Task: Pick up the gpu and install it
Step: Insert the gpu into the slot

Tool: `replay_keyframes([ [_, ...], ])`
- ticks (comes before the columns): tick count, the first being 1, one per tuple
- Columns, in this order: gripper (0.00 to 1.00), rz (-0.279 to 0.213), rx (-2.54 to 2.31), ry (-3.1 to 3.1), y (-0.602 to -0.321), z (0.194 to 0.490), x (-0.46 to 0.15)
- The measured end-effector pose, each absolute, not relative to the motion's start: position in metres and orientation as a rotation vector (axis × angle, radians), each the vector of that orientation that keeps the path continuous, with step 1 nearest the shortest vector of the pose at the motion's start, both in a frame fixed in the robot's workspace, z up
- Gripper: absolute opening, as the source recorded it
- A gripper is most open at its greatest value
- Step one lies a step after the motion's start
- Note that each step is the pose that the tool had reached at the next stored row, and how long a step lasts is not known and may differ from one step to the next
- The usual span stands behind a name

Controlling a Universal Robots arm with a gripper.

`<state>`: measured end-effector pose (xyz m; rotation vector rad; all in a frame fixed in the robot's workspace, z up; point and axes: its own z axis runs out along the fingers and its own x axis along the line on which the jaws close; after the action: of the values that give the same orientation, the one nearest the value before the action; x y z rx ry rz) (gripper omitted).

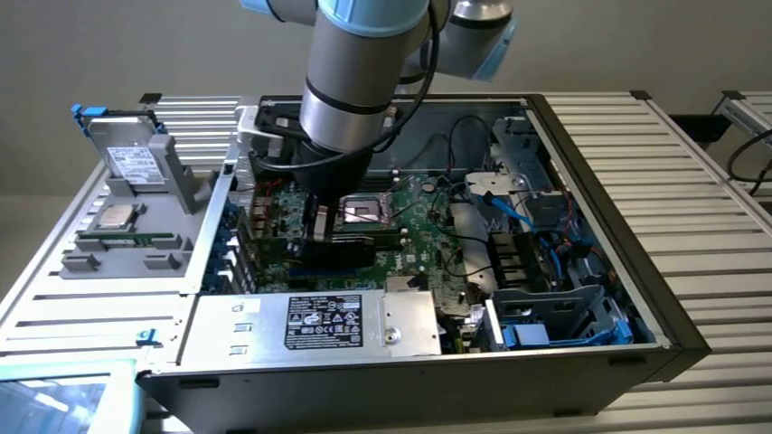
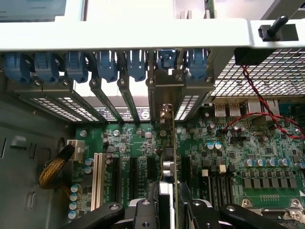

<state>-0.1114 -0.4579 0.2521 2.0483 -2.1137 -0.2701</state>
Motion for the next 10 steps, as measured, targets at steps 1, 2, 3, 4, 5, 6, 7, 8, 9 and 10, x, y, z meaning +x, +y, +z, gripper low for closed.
replay_keyframes([
  [1, 0.28, -0.273, 2.047, -2.112, -0.458, 0.2523, -0.111],
  [2, 0.28, -0.275, 2.046, -2.111, -0.4581, 0.2524, -0.1107],
  [3, 0.28, -0.276, 2.045, -2.11, -0.4582, 0.2525, -0.1105],
  [4, 0.28, -0.276, 2.045, -2.111, -0.4582, 0.2525, -0.1105],
  [5, 0.28, -0.276, 2.045, -2.111, -0.4582, 0.2525, -0.1105],
  [6, 0.28, -0.276, 2.045, -2.11, -0.4583, 0.2526, -0.1105],
  [7, 0.28, -0.276, 2.045, -2.11, -0.4583, 0.2526, -0.1105],
  [8, 0.28, -0.276, 2.045, -2.11, -0.4583, 0.2526, -0.1105],
  [9, 0.28, -0.276, 2.045, -2.11, -0.4584, 0.2526, -0.1105],
  [10, 0.28, -0.276, 2.045, -2.11, -0.4587, 0.2526, -0.1105],
])
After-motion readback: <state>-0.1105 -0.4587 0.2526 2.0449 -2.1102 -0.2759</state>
